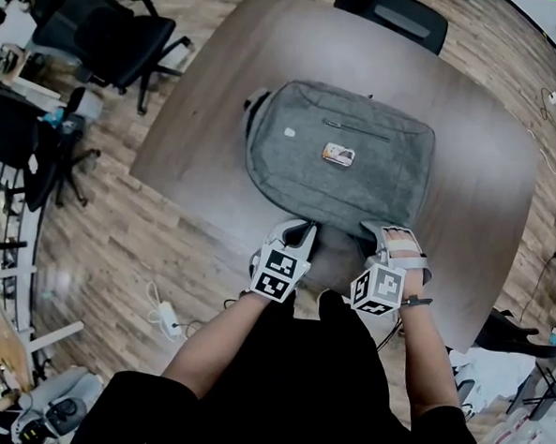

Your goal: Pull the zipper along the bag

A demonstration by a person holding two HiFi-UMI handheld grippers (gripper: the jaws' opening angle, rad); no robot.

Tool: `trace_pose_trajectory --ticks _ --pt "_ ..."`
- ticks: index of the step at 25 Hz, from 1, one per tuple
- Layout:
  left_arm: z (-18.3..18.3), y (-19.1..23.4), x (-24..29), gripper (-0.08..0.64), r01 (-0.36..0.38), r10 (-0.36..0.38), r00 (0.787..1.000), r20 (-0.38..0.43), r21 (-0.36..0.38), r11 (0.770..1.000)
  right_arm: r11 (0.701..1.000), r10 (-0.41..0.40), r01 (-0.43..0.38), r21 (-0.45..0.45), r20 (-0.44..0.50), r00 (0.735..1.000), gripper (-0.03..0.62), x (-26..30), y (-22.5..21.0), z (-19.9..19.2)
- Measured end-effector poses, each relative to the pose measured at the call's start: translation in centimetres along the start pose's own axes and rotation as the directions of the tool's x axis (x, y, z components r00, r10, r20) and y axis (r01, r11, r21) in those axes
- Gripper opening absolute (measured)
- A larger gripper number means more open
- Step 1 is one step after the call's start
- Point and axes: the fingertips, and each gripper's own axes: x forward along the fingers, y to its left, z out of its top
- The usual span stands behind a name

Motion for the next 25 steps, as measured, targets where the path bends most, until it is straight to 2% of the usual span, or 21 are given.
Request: trace_pose_trajectory --ticks 7,12,17,25 --pt "-0.9 4.0 -1.6 0.026 -0.076 0.076 0.997 -0.005 -0.006 0.997 1.0 -0.012 0.012 -0.013 0.007 1.0 0.109 -0.3 -0.2 -1.0" --pt "-1.1 5.9 -2.5 0.028 -0.116 0.116 0.993 -0.004 0.005 0.993 1.0 -0.02 0.02 -0.017 -0.008 1.0 0.109 -1.1 -0.5 -3.4" --pt "-0.5 6.7 -2.7 0.029 -0.117 0.117 0.993 0.003 0.057 0.991 0.997 -0.046 0.046 -0.064 -0.001 0.999 0.109 -1.8 -1.2 -6.2" --pt "1.6 6.6 -2.2 0.031 -0.087 0.086 0.996 0.014 0.127 0.988 0.987 -0.044 0.051 -0.155 0.05 0.998 0.101 -2.6 -3.1 -10.9"
